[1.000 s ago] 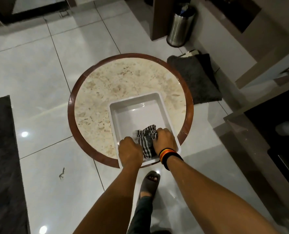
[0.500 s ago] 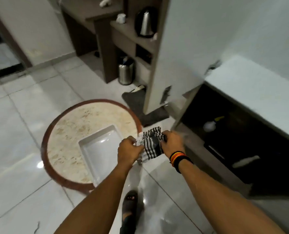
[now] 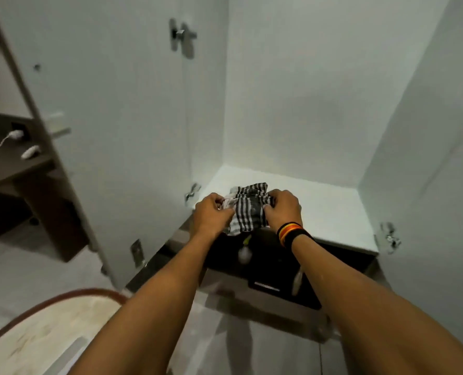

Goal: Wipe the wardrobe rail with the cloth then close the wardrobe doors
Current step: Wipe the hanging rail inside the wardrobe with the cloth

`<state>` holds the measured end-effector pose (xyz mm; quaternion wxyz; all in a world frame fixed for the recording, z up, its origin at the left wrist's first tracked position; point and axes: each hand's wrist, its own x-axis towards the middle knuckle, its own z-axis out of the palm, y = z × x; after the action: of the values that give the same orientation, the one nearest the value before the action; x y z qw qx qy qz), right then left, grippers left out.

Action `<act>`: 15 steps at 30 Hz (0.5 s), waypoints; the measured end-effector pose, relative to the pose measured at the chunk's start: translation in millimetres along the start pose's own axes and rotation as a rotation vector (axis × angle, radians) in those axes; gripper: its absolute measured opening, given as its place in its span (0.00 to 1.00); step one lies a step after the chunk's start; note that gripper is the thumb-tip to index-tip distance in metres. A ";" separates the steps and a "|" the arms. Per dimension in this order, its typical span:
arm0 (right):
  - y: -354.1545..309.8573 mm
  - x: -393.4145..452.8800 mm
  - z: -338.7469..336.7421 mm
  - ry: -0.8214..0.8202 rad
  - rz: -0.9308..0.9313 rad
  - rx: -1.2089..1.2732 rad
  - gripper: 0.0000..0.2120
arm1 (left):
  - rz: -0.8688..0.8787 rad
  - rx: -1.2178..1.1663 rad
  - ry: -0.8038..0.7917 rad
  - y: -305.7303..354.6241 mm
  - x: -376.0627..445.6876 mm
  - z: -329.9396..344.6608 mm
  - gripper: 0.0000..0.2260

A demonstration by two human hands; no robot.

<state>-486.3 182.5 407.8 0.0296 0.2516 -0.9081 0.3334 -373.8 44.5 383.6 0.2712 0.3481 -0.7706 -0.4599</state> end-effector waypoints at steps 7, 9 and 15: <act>-32.4 104.0 -108.8 0.315 0.034 0.049 0.13 | 0.345 0.023 -0.021 155.0 93.8 15.1 0.15; -42.8 131.6 -130.7 0.421 0.050 0.083 0.11 | 0.440 0.008 -0.023 191.2 117.8 17.7 0.16; -111.7 254.4 -227.5 0.771 0.023 0.486 0.16 | 0.713 -0.141 0.054 339.2 206.1 14.7 0.12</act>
<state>-680.7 139.7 706.7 0.3021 0.0988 -0.7288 0.6065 -607.9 3.7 701.9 0.4581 0.0500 -0.8025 -0.3791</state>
